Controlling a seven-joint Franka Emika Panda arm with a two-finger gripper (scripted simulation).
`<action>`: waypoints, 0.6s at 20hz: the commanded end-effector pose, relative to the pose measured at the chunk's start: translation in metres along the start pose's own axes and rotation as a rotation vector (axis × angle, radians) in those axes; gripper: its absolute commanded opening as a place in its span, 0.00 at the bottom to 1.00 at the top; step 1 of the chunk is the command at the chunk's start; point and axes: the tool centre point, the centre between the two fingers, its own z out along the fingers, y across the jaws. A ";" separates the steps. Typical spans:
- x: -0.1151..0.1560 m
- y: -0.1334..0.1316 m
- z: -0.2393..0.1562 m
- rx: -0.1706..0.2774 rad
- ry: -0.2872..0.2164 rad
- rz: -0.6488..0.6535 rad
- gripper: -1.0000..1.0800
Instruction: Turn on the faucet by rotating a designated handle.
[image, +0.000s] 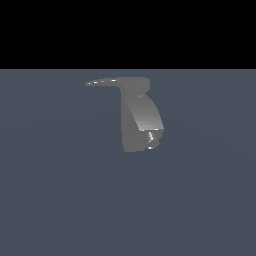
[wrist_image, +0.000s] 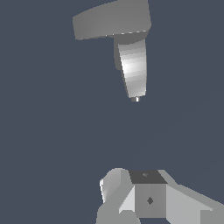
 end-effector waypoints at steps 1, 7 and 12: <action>0.000 0.000 0.000 0.000 0.000 0.000 0.00; 0.002 -0.004 0.003 0.000 0.000 0.019 0.00; 0.007 -0.014 0.009 0.001 0.001 0.063 0.00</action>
